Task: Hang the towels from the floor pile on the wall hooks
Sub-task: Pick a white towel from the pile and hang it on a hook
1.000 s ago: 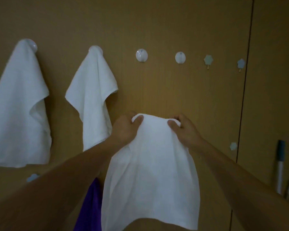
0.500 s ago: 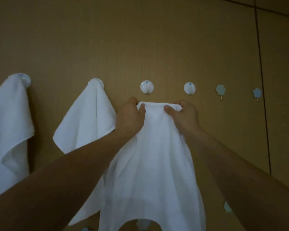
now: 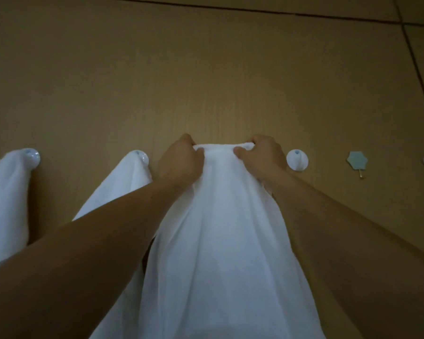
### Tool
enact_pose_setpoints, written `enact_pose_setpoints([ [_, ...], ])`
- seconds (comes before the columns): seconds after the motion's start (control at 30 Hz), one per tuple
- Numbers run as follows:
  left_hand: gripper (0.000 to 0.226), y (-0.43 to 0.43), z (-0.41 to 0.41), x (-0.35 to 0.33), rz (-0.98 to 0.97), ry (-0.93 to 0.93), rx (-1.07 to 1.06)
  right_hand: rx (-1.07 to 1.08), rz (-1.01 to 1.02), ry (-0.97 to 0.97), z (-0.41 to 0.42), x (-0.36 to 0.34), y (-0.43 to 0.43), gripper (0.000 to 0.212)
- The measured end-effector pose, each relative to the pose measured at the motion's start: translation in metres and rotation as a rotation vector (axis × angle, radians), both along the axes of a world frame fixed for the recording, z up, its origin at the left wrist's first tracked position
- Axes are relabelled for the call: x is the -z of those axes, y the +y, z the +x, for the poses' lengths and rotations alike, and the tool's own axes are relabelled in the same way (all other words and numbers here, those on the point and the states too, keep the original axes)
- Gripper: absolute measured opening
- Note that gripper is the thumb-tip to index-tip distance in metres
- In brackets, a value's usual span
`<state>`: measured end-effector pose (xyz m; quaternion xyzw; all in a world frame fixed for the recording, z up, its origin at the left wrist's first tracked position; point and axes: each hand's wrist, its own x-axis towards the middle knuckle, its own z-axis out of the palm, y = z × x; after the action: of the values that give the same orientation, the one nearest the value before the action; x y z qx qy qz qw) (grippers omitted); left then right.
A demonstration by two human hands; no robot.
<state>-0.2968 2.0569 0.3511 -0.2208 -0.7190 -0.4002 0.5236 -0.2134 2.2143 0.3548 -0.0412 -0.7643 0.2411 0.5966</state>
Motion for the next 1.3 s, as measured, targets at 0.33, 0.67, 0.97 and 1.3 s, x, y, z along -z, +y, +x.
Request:
enact_pose_setpoints([
  [0.33,0.04,0.003,0.018,0.019,-0.26,0.131,-0.243,0.375,0.156,0.015,0.001,0.017,0.0,0.054],
  [0.67,0.033,-0.005,0.031,0.032,-0.316,-0.011,0.353,-0.165,0.245,0.002,-0.004,0.053,-0.013,0.024],
  [0.97,0.015,0.005,0.048,0.051,-0.142,-0.292,0.533,-0.483,-0.161,-0.23,0.008,0.071,-0.03,0.019],
  [1.3,0.029,0.001,0.046,0.129,0.071,-0.334,0.758,-0.27,-0.23,-0.042,0.007,0.143,-0.05,0.033],
])
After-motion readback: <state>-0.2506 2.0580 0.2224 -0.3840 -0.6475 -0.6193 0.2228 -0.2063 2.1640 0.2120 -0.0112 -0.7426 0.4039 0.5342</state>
